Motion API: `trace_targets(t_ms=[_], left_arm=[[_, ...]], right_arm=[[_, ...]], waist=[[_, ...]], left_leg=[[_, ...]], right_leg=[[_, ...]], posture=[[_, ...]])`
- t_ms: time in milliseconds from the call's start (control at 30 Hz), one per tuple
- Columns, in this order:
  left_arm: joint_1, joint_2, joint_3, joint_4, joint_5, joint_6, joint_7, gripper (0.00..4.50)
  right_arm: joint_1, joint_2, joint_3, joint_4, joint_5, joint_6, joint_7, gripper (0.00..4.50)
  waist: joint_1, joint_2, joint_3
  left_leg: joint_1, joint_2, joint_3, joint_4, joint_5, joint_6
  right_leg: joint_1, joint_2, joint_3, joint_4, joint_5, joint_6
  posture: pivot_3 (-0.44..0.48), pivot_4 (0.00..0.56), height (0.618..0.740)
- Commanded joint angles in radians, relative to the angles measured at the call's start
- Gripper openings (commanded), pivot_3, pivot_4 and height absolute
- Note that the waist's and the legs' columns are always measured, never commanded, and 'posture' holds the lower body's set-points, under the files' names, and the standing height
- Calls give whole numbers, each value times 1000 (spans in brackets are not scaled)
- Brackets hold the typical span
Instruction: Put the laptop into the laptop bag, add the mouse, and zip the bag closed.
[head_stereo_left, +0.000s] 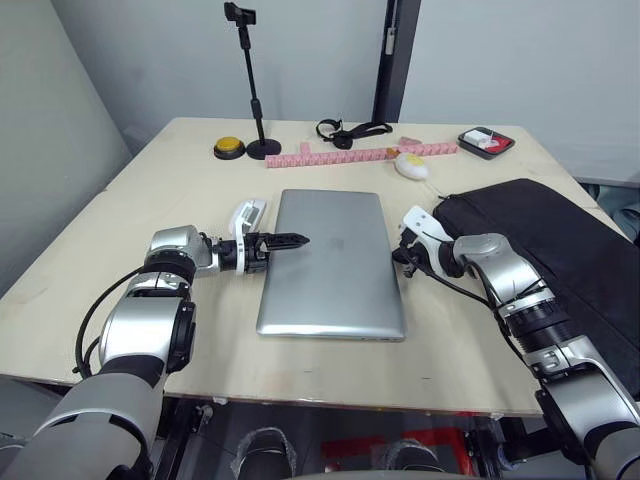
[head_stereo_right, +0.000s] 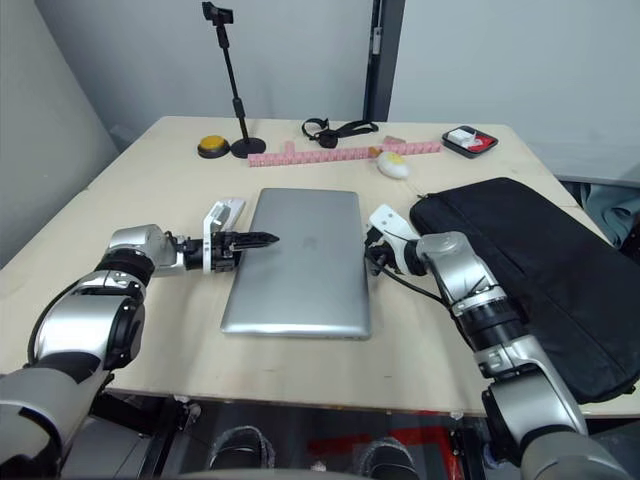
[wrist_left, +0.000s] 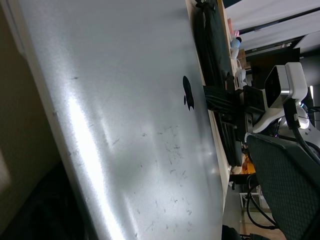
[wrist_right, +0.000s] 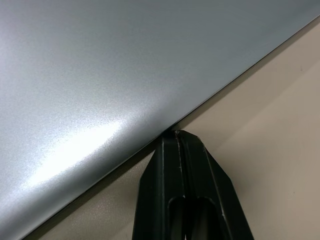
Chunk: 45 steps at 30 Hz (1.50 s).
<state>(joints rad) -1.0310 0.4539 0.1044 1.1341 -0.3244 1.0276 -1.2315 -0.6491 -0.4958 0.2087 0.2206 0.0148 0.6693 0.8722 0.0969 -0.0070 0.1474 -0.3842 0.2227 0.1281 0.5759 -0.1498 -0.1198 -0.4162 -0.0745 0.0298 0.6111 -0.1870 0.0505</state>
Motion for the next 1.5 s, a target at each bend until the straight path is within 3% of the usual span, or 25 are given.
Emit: trace_targets(t_ms=[33,67,167,400,500,767,900,933,1100,1333,1500], left_arm=[[11,-20,-27,3,25,-2,0,4500],[9,-21,-22,2,23,-3,-1,4500],[7,-19,-12,-2,17,-7,-6,3757],[-14,18,-15,-16,14,29,-56,1269],[-17,27,-22,-28,13,46,-70,449],[-14,91,-45,-153,-30,161,-110,388],[0,139,-17,-246,-88,278,-98,373],[5,157,2,-278,-114,323,-93,372],[65,231,85,-531,-238,558,-18,372],[132,285,124,-714,-515,587,133,372],[163,334,90,-703,-759,587,283,372]], right_arm=[[-37,16,24,-15,11,-40,22,37],[-40,17,23,-9,9,-44,20,37],[-46,10,26,2,0,-58,18,0],[-52,-30,10,-21,9,-108,55,0],[-52,-41,-3,-36,23,-107,64,0],[-45,-82,-112,-173,146,-27,98,0],[-41,-131,-230,-291,291,167,109,0],[-33,-161,-272,-337,351,240,129,515],[83,-398,-549,-517,559,412,220,2115],[329,-573,-770,-529,642,425,286,4478],[431,-595,-745,-539,615,403,223,4478]], waist=[[-1,0,0],[-1,0,0],[-2,0,0],[-4,0,2],[-2,0,2],[-4,0,5],[-3,1,7],[-2,0,7],[10,0,9],[38,0,9],[27,0,9]], left_leg=[[0,0,0,0,0,0],[0,0,0,0,0,0],[0,0,0,0,0,0],[-8,1,-1,-2,3,-4],[-8,0,-1,-4,3,-5],[-10,2,-2,-5,3,-5],[-15,3,-3,-6,3,-6],[-15,3,-3,-6,4,-7],[-20,4,-4,-7,4,-7],[-22,5,-4,-2,2,-6],[-19,6,-4,3,1,-4]], right_leg=[[0,0,0,0,0,0],[0,0,0,0,0,0],[0,0,0,0,0,0],[-6,1,-2,-3,0,0],[-6,1,-3,-5,0,-1],[-8,2,-4,-5,0,-1],[-11,4,-4,-5,0,-1],[-12,4,-4,-5,0,-1],[-15,5,-5,-6,-1,-2],[-17,5,-6,-3,-2,-4],[-18,6,-4,5,-2,-3]], posture=[[0,150,739],[0,150,739],[0,150,739],[0,150,739],[0,150,739],[0,150,739],[0,150,739],[0,150,739],[0,150,739],[0,150,739],[0,150,739]])
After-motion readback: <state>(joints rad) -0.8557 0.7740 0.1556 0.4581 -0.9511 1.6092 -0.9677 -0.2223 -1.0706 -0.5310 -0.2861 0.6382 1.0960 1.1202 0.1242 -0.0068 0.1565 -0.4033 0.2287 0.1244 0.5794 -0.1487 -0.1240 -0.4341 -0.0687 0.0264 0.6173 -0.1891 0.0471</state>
